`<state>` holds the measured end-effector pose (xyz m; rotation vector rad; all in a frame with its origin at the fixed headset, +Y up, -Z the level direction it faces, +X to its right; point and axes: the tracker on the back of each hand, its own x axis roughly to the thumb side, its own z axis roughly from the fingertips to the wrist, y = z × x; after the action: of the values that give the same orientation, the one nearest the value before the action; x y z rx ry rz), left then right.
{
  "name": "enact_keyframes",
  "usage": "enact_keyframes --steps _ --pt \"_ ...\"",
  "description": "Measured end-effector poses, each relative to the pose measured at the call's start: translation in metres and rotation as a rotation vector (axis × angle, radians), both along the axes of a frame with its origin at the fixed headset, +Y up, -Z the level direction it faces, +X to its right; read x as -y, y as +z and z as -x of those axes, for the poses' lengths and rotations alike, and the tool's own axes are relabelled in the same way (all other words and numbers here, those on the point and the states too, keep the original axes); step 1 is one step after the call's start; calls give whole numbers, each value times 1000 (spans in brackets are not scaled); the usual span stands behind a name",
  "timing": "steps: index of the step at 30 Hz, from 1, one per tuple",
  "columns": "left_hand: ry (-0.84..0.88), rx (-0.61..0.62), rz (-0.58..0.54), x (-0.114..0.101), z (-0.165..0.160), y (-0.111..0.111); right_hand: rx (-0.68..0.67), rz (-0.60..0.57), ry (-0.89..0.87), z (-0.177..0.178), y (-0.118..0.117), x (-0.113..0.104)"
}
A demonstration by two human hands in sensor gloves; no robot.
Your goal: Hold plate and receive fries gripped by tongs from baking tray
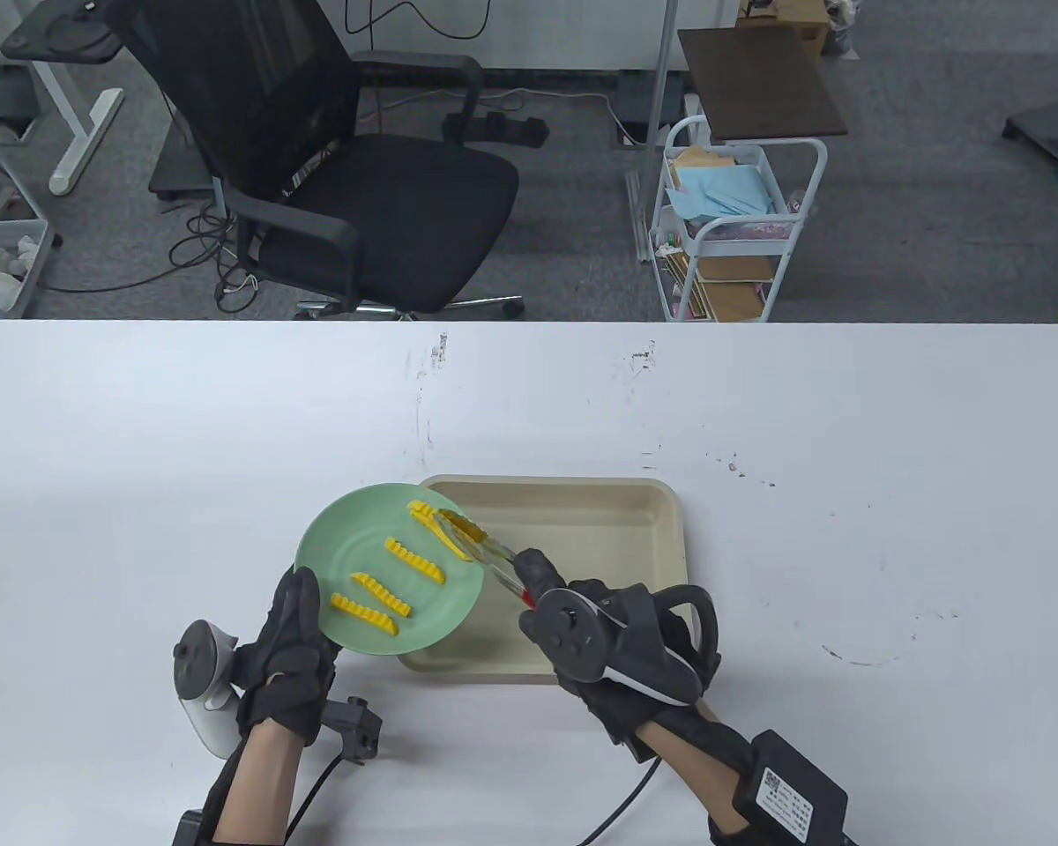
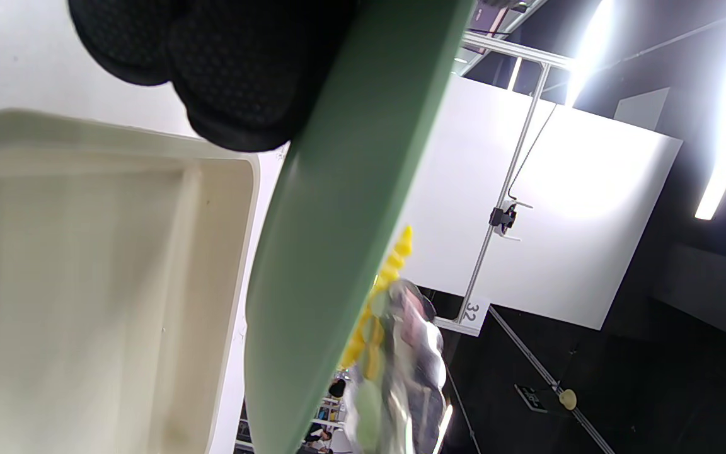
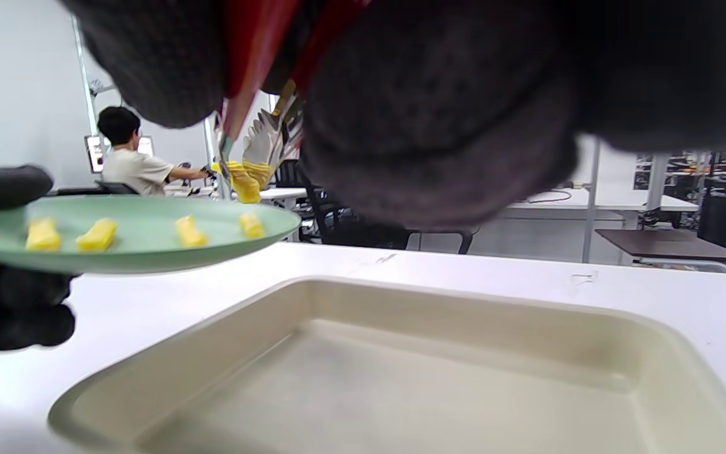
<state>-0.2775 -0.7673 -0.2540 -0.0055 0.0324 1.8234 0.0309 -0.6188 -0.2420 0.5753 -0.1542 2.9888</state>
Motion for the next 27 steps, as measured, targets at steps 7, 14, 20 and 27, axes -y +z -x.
enact_keyframes --steps 7,14,20,27 --pt "-5 6 1 0 -1 0 -13 -10 74 13 -1 9" --pt "-7 11 1 0 -1 0 -18 1 79 13 -1 10" --pt "-5 8 -1 0 -1 0 43 6 -64 -19 -2 -1" --pt "-4 6 -1 0 -2 0 367 64 -155 -112 -37 12"
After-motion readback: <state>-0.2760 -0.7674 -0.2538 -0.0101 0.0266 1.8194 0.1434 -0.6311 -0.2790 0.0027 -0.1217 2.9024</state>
